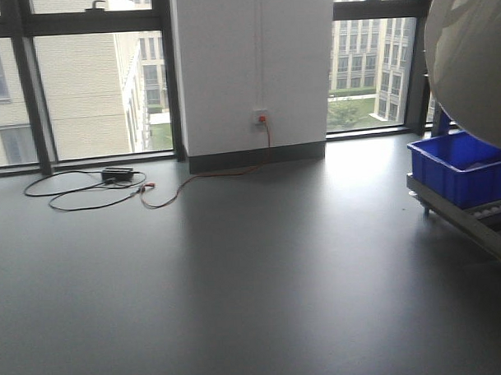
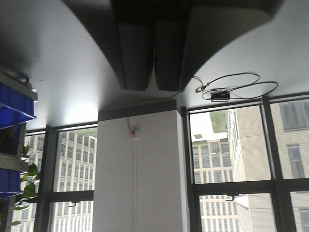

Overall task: Move white bin to right shelf second layer
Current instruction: 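Approach the roller shelf holding the bin beside its second layer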

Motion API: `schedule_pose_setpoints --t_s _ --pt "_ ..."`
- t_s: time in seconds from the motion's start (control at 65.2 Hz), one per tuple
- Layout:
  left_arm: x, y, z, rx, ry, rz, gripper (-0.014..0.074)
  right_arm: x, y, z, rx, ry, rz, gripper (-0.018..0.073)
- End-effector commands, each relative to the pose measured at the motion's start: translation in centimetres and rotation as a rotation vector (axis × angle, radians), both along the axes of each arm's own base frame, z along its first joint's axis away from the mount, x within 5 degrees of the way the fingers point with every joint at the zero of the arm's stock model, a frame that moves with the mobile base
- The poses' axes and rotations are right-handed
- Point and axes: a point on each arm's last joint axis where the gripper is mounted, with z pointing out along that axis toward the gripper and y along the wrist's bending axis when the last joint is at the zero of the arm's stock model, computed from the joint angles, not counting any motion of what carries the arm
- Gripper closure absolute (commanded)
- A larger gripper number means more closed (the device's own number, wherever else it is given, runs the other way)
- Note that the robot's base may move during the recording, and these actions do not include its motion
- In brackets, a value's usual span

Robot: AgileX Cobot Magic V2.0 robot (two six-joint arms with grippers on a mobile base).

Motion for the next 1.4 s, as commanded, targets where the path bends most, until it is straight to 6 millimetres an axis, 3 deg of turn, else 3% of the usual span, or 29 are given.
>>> schedule_pose_setpoints --t_s 0.0,1.381 --pt "-0.02 0.05 -0.27 -0.023 -0.064 0.003 0.0512 0.29 -0.03 1.87 0.025 -0.127 -0.008 0.0535" --pt "-0.02 0.05 -0.27 -0.023 -0.064 0.003 0.0512 0.29 -0.03 1.87 0.025 -0.127 -0.008 0.0535"
